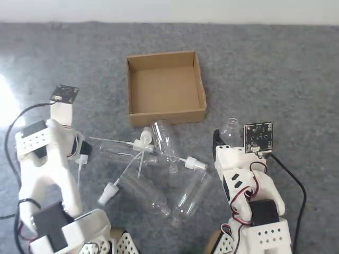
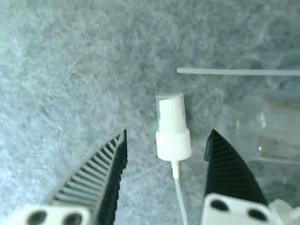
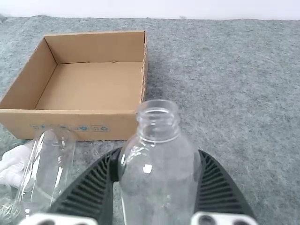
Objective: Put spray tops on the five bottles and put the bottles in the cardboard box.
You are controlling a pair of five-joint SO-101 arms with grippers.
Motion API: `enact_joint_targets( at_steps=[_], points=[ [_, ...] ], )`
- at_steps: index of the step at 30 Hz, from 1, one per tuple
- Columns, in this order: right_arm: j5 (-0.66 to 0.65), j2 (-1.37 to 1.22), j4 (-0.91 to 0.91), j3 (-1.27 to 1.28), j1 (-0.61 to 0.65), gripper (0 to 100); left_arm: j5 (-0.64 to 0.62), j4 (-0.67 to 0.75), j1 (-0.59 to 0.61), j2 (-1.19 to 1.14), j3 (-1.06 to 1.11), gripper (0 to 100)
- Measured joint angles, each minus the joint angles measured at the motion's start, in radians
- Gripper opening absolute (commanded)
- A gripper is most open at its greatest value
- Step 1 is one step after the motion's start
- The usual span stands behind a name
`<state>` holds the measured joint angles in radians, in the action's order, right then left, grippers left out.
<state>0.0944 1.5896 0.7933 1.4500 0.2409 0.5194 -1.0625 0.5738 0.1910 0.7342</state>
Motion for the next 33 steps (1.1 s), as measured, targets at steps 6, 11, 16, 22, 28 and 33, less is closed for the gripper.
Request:
enact_joint_targets(
  at_steps=[6, 11, 16, 22, 28, 33],
  points=[
    [0.0, 0.0, 0.0, 0.0, 0.0, 10.8, 0.0, -0.018, 0.002, 0.0, 0.0, 20],
    [0.0, 0.0, 0.0, 0.0, 0.0, 10.9, -0.003, -0.02, 0.002, 0.0, 0.0, 20],
    [0.0, 0.0, 0.0, 0.0, 0.0, 10.9, -0.005, -0.054, 0.002, 0.0, -0.011, 18],
    [0.0, 0.0, 0.0, 0.0, 0.0, 10.9, -0.005, -0.23, 0.003, -0.126, -0.216, 18],
    [0.0, 0.0, 0.0, 0.0, 0.0, 11.0, -0.005, -0.311, 0.003, -0.282, -0.359, 18],
    [0.0, 0.0, 0.0, 0.0, 0.0, 11.0, -0.005, -0.313, 0.003, -0.367, -0.39, 18]
  ],
)
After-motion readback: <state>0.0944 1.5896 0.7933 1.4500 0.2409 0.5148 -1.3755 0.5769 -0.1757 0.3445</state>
